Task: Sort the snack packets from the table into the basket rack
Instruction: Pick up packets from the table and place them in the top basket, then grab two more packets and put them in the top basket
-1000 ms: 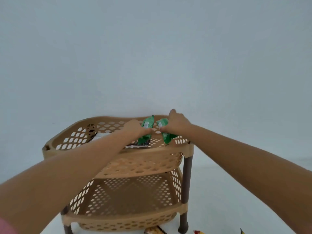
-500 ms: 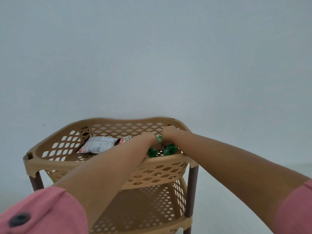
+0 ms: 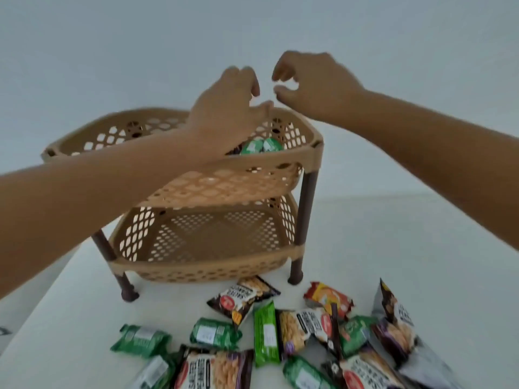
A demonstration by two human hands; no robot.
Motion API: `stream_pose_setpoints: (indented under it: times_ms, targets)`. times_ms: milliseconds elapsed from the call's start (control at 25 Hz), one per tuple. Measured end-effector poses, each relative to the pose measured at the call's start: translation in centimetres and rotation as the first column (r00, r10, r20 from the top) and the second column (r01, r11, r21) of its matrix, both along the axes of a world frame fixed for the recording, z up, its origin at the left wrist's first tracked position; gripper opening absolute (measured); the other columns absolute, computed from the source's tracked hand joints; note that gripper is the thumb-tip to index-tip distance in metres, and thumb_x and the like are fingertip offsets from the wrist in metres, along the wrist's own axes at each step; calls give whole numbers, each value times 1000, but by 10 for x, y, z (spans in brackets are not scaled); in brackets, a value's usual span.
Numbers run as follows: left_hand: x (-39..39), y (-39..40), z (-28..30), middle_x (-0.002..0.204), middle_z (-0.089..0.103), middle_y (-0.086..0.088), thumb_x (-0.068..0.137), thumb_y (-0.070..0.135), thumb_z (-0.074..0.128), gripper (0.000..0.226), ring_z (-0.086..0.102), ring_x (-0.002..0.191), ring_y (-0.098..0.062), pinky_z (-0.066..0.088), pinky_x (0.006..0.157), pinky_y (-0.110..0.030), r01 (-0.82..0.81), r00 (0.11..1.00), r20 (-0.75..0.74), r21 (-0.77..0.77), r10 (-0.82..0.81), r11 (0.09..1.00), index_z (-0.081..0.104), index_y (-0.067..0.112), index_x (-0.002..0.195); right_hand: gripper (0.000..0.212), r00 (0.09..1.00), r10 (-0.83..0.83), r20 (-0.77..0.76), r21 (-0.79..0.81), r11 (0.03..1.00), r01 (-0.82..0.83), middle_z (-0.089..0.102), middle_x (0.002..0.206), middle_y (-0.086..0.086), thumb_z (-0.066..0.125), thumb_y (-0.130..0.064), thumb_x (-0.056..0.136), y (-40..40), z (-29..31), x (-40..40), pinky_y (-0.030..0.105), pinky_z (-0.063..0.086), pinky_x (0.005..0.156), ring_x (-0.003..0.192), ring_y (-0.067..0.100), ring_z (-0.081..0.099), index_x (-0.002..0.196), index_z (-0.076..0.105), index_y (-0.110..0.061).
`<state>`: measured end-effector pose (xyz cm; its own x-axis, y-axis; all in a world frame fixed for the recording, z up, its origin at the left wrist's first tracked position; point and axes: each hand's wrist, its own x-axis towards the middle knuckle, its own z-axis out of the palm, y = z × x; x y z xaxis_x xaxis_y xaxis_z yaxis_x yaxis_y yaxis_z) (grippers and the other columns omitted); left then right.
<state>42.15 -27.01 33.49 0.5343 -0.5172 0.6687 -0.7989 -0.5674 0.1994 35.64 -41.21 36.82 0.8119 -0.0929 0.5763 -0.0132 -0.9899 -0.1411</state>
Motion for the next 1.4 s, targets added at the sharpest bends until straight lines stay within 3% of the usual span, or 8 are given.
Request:
stream_pose_setpoints:
  times_ms: [120,200,440,600,720,920,1160,1400]
  targets:
    - [-55,46,-26,94,47,2,88,35,48,27,41,84,-11,26,74,-20,138,972,196,-41,-127,990,51,12,101,30,999,3,40,19,1000,-3,60,122,-4,49,-36,86,-2,-24,-63,38,43,94,114,17,53,114,54,-25]
    - [-82,73,-53,95,46,2,90,36,44,30,39,88,-9,24,77,-19,168,967,191,16,-168,986,51,11,103,32,1000,-3,-16,32,999,4,52,132,-1,52,-34,87,-7,-51,-101,38,38,102,122,19,47,116,53,-24]
    - [-131,124,-170,100,55,-1,88,45,38,41,42,95,-6,34,84,-26,137,976,-175,46,-127,990,54,12,106,34,958,-75,-276,188,973,130,28,150,2,58,-33,86,-21,-170,-195,41,29,108,135,22,34,118,52,-26]
    - [-175,107,-238,104,58,0,85,37,58,31,53,99,-17,35,85,-26,145,917,-379,35,-121,989,57,15,107,37,899,-140,-416,353,886,301,34,147,13,64,-25,84,-44,-244,-224,42,26,110,138,25,29,120,54,-21]
    - [-200,69,-272,122,49,2,87,46,52,46,43,117,-14,27,95,-22,266,891,-423,191,-165,945,46,18,124,49,847,-179,-501,452,780,433,38,145,17,66,-24,84,-60,-271,-223,42,23,113,140,25,24,128,50,-12]
    - [-208,53,-298,140,36,2,87,41,54,57,29,133,-13,22,109,-26,349,899,-389,355,-202,867,33,23,137,58,801,-171,-573,450,751,482,41,144,10,66,-32,84,-79,-286,-239,43,27,111,134,25,33,134,43,-15]
    - [-204,52,-314,152,23,-1,87,30,58,65,22,139,-18,25,111,-34,342,898,-418,471,-136,813,24,28,142,75,612,-252,-750,263,736,624,22,154,9,58,-54,82,-82,-325,-281,49,24,112,140,30,24,144,25,-27]
    - [-204,43,-323,149,28,-1,86,38,56,66,27,135,-17,32,105,-30,310,912,-394,484,-113,818,23,26,142,57,648,-285,-706,280,728,625,27,151,15,35,-45,96,-70,-353,-294,45,26,112,137,33,29,146,20,-25]
